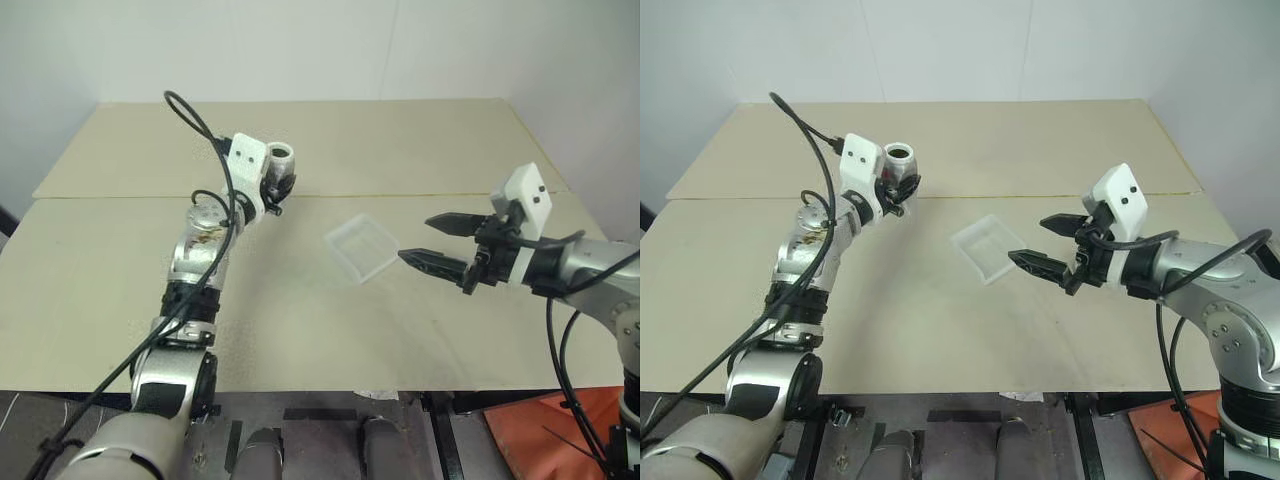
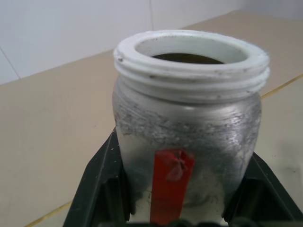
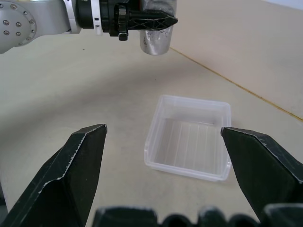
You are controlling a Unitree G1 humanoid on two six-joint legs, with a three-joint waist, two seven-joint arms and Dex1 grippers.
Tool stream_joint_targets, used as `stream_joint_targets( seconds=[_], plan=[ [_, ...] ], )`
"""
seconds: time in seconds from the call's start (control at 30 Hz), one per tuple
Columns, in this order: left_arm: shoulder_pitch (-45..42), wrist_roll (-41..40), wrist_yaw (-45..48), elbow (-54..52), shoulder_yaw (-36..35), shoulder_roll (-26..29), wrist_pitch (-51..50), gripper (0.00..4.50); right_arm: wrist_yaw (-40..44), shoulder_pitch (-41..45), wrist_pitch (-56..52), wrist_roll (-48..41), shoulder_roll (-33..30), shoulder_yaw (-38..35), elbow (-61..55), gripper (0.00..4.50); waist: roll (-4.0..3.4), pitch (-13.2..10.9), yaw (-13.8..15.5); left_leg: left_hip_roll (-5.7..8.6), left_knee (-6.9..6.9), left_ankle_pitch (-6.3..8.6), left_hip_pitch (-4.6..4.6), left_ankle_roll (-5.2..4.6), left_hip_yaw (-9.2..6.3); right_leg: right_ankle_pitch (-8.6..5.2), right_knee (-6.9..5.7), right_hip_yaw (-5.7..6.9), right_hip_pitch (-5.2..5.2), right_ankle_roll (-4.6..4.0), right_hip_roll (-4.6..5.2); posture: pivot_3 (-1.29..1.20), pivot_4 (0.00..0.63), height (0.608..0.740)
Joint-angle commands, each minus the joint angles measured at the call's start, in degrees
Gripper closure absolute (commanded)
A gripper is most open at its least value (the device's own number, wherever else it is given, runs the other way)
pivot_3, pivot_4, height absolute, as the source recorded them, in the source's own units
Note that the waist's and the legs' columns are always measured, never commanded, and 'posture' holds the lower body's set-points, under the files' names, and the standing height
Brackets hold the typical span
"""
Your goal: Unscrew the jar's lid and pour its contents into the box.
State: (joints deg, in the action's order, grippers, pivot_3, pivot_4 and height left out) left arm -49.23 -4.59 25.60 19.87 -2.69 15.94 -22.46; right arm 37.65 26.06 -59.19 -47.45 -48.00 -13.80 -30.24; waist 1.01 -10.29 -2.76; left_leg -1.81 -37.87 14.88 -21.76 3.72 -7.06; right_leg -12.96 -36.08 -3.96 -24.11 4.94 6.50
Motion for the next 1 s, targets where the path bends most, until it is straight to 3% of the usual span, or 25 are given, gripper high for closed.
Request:
stream_joint_targets(
  seconds=[0.03, 0.1, 0.23, 0.37, 0.4, 0.57, 0.7, 1.0],
  plan=[
    [-1.29, 3.21, -0.27, -0.88, 2.82, 2.09, 4.01, 2.58, 1.25, 2.01, 2.43, 0.54, -1.03, 0.38, 0.21, 0.02, 0.00, 0.00, 0.10, 0.00, 0.00, 0.01, 0.00, -0.02, 0.00, 0.00, 0.02, 0.00, -0.01, 0.00, 0.00, 0.00, 0.150, 0.740],
    [-2.68, 9.63, -1.11, 2.66, 7.94, 4.11, 13.53, 2.58, 1.65, 2.87, 2.92, 1.15, -1.16, 0.88, 1.00, 0.02, 0.00, 0.00, 0.10, 0.01, 0.00, 0.02, 0.01, -0.03, 0.01, 0.00, 0.05, 0.00, -0.01, 0.00, 0.00, 0.00, 0.150, 0.740],
    [-11.77, 34.42, -13.96, 15.44, 25.69, 10.75, 38.10, 2.58, 2.67, 4.35, 3.48, 1.31, -2.02, 0.73, 1.82, 0.02, 0.01, -0.01, 0.64, 0.02, 0.01, -0.01, -0.02, 0.03, 0.02, 0.01, 0.23, 0.00, -0.02, -0.01, 0.00, 0.00, 0.150, 0.740],
    [-24.75, 58.99, -34.27, 28.38, 43.47, 12.11, 46.80, 2.58, 3.11, 4.05, 4.13, 1.74, -2.46, 0.77, 1.68, 0.02, 0.02, -0.01, 1.53, 0.05, -0.01, 0.00, -0.20, 0.00, 0.03, 0.09, 0.20, 0.01, -0.02, 0.10, 0.02, 0.00, 0.150, 0.740],
    [-26.99, 61.85, -36.75, 30.79, 45.98, 11.20, 47.94, 2.58, 2.96, 3.98, 4.20, 1.82, -2.32, 0.78, 1.58, 0.02, 0.02, -0.01, 1.74, 0.06, -0.01, 0.00, -0.25, 0.00, 0.04, 0.11, 0.22, 0.01, -0.03, 0.13, 0.02, 0.00, 0.150, 0.740],
    [-32.61, 73.77, -46.20, 37.62, 56.24, 6.98, 48.59, 2.58, 1.34, 3.19, 4.18, 1.87, -1.38, 0.34, 0.20, 0.02, 0.01, -0.01, 1.75, 0.07, -0.01, 0.05, -0.26, -0.08, 0.06, 0.12, 0.20, -0.01, -0.07, 0.15, 0.03, 0.00, 0.150, 0.740],
    [-34.20, 79.19, -50.79, 39.71, 60.54, 3.57, 45.34, 2.58, -0.66, 1.89, 2.70, 0.15, -1.31, -1.54, -1.61, 0.02, 0.02, -0.02, 1.71, 0.06, -0.01, 0.05, -0.31, -0.08, 0.08, 0.12, 0.15, -0.03, -0.15, 0.15, 0.03, 0.00, 0.150, 0.740],
    [-34.19, 81.58, -54.11, 40.77, 62.35, 1.33, 44.33, 2.58, -4.29, -0.61, 1.12, -4.10, -1.75, -5.18, -4.63, 0.02, 0.03, -0.02, 1.89, 0.07, -0.01, 0.12, -0.32, -0.21, 0.08, 0.12, 0.13, -0.03, -0.15, 0.15, 0.04, 0.00, 0.150, 0.740]
  ],
)
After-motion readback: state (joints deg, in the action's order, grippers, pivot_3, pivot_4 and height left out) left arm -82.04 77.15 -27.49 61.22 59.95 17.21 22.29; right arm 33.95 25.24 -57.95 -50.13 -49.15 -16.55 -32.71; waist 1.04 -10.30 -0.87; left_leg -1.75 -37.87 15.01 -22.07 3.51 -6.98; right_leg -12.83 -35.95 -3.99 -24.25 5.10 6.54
